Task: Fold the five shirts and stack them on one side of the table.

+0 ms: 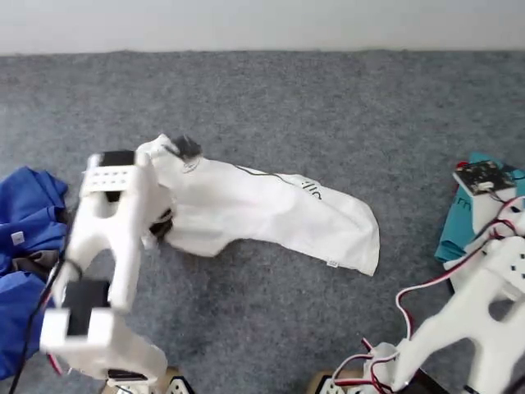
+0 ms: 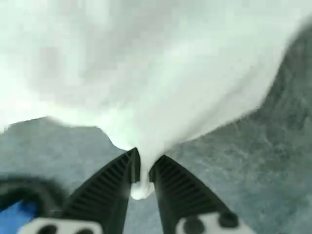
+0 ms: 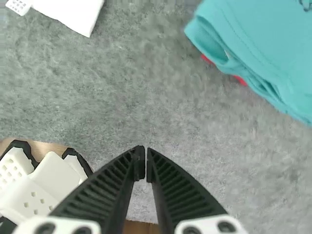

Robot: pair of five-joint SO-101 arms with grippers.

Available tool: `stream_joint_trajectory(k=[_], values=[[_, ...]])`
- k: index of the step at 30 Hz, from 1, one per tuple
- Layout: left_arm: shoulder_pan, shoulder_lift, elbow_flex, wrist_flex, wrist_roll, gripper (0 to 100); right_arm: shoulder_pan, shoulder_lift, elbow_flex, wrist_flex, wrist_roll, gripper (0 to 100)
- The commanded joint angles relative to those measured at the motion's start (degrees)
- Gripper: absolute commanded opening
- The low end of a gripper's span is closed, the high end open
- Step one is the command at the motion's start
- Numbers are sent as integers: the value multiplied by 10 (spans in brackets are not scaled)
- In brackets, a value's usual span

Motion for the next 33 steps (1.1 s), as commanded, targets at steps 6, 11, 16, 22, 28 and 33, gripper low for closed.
stream_joint_trajectory(k=[6,11,16,22,28,33], values=[[-85,-202,-28,37,77,14,-135,-10,-2,-4,-27,20],[-120,-191,-27,52,77,14,-278,-3,4,-15,-86,21],[-131,-167,-27,51,77,14,-454,63,41,-15,-152,101],[-131,-157,-29,50,110,14,-589,143,48,-50,-212,144],[-131,-157,-28,52,118,14,-666,192,86,-123,-255,162],[-131,-158,-28,51,118,14,-693,202,120,-174,-308,260]])
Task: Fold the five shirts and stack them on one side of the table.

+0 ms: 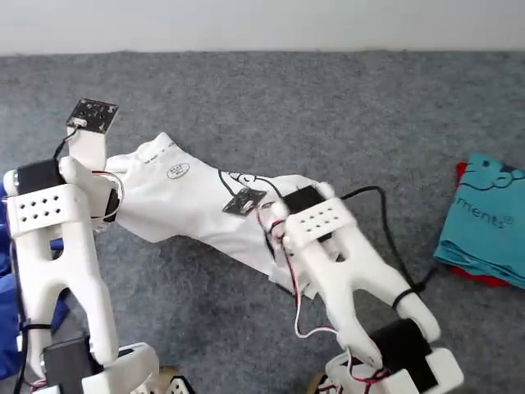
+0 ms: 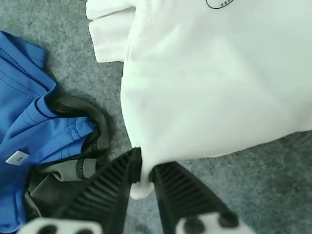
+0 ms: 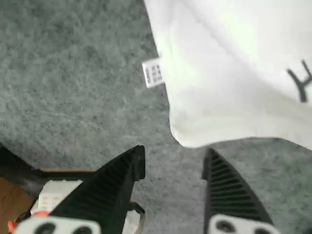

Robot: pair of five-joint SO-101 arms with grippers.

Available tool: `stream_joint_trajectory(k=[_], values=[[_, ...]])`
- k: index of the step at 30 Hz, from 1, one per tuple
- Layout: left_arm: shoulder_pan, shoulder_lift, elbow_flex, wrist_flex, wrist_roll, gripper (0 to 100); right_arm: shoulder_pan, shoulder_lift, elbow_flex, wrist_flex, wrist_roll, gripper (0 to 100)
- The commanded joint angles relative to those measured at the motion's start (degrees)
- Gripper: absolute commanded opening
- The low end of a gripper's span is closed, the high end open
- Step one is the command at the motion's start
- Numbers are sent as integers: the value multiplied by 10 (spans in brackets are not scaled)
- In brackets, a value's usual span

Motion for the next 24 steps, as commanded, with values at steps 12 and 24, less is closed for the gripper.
stream_joint_trajectory(k=[12,24], values=[[-4,-3,-22,3,26,14,36,85,40,-129,0,260],[-4,-3,-22,6,36,14,69,169,25,-171,25,42]])
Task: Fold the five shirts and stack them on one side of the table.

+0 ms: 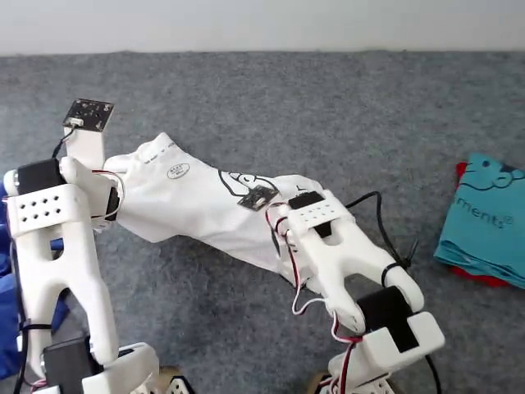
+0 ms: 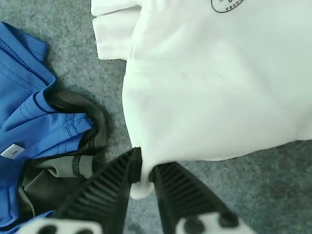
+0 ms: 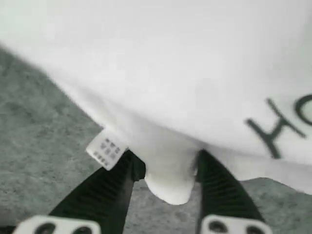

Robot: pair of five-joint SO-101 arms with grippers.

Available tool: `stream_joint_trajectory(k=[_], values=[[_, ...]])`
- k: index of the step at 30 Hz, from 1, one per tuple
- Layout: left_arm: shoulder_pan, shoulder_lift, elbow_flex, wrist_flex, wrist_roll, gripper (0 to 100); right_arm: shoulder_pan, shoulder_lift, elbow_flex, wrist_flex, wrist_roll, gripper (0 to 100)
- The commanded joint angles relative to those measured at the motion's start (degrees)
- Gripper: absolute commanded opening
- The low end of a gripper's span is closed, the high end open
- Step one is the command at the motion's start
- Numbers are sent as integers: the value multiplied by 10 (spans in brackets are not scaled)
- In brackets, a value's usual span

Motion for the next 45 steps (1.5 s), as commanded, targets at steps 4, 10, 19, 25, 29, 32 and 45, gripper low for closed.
stream_joint_trajectory(k=[4,10,19,25,29,32,45], values=[[0,-4,-26,13,6,14,4,27,-4,9,41,11],[0,-4,-106,75,29,14,20,-37,-69,91,44,9],[43,-13,-261,129,29,14,115,-265,-233,185,130,9],[149,-84,-325,115,26,14,179,-356,-361,182,219,9],[159,-119,-345,74,25,14,213,-364,-462,181,250,9],[159,-145,-367,40,25,14,230,-364,-535,173,270,9],[158,-229,-482,-101,-96,14,285,-370,-707,104,290,9]])
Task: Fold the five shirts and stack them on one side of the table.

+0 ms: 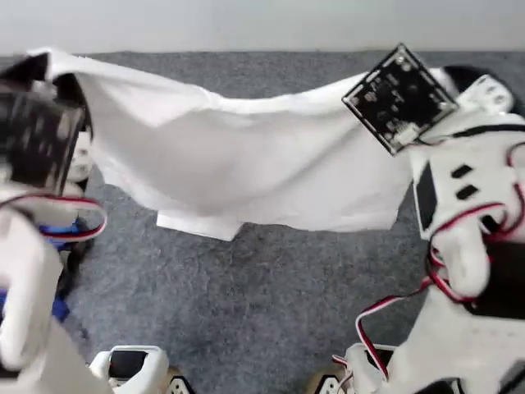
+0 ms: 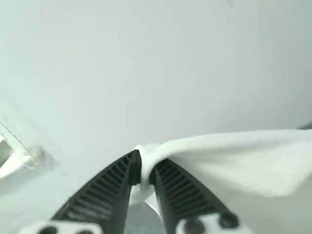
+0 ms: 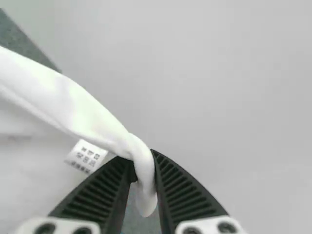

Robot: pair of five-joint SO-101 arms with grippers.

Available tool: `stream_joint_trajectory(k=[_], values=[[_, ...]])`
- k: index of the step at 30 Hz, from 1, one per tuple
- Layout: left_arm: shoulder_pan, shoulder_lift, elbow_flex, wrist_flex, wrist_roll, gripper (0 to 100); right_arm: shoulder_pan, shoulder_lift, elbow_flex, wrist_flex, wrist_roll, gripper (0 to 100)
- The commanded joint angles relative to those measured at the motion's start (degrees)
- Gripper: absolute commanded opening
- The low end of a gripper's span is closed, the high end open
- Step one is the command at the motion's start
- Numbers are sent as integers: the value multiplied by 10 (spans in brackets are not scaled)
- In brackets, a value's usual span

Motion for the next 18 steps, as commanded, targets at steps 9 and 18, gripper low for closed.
stream_joint_trajectory(k=[9,18], values=[[0,-39,-141,-42,-101,14,36,-20,-170,-1,5,9],[-55,-49,-180,-21,-134,14,36,-12,-244,171,41,9]])
